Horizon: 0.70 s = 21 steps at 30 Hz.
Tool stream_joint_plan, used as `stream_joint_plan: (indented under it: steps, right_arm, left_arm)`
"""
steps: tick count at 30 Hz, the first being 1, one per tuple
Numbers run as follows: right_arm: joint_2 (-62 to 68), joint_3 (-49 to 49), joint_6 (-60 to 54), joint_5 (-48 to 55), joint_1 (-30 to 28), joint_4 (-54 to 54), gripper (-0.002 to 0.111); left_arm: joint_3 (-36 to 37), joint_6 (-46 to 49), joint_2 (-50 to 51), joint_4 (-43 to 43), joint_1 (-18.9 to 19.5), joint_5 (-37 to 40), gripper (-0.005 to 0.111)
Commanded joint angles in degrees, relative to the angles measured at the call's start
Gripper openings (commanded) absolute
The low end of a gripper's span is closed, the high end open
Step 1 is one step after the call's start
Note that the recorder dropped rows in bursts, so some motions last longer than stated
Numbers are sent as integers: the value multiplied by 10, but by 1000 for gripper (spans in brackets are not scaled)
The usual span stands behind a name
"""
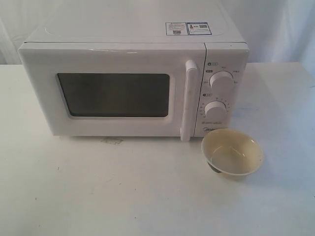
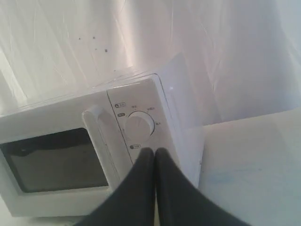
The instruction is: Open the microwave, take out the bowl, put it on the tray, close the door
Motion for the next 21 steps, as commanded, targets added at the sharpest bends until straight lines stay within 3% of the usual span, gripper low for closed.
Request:
stream_joint_plan:
  steps: [1, 4, 7, 8, 15, 21]
  right_arm:
    - [-3, -2, 172, 45, -2, -284, 0]
    - [-3, 1, 517, 78, -2, -651, 0]
    - [-3, 12, 773, 77, -2, -865, 0]
    - [-3, 12, 807, 79, -2, -905, 0]
    - [-3, 12, 832, 210, -2, -942, 0]
    - [-3, 12, 832, 226, -2, -940, 0]
  left_arm:
    - [2, -3, -3, -3, 0, -2, 0]
    - [2, -3, -3, -3, 0, -2, 0]
    - [2, -3, -3, -3, 0, -2, 0]
    - [2, -3, -3, -3, 0, -2, 0]
    - [2, -3, -3, -3, 0, -2, 0]
    - [2, -3, -3, -3, 0, -2, 0]
